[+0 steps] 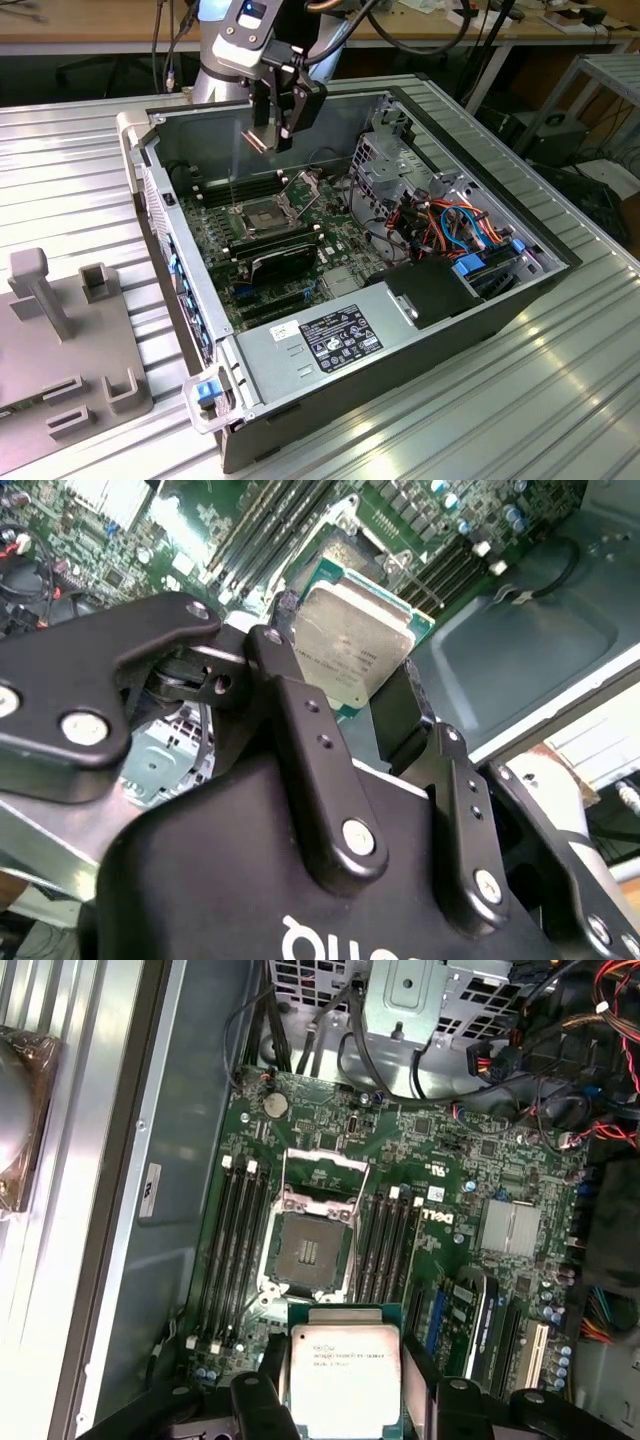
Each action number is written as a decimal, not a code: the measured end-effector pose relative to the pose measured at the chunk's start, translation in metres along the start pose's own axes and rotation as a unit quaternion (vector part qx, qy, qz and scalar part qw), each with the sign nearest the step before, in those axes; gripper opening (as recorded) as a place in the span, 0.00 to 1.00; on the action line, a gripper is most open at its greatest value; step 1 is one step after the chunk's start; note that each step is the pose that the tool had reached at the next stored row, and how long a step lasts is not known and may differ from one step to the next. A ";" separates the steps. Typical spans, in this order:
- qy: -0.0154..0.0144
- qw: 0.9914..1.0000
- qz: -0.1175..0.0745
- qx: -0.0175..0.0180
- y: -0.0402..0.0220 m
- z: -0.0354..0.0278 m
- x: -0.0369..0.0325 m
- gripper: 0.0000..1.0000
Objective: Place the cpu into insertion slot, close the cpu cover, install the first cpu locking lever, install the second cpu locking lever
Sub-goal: 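Place the cpu into insertion slot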
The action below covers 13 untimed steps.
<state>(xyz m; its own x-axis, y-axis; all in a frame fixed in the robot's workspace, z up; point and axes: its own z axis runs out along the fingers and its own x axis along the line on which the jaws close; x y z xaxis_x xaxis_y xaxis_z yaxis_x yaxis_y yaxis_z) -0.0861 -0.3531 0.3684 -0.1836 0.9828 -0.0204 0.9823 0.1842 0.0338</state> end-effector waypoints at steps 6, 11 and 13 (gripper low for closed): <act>0.000 1.000 0.001 0.000 0.0002 0.0001 0.0000 0.55; 0.000 1.000 0.007 0.000 0.0002 0.0001 0.0000 0.55; 0.000 1.000 0.010 0.000 0.0002 0.0001 0.0000 0.55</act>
<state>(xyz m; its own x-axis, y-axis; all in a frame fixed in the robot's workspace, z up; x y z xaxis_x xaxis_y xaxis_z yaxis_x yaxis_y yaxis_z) -0.0859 -0.3531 0.3684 -0.1642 0.9862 -0.0205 0.9857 0.1648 0.0337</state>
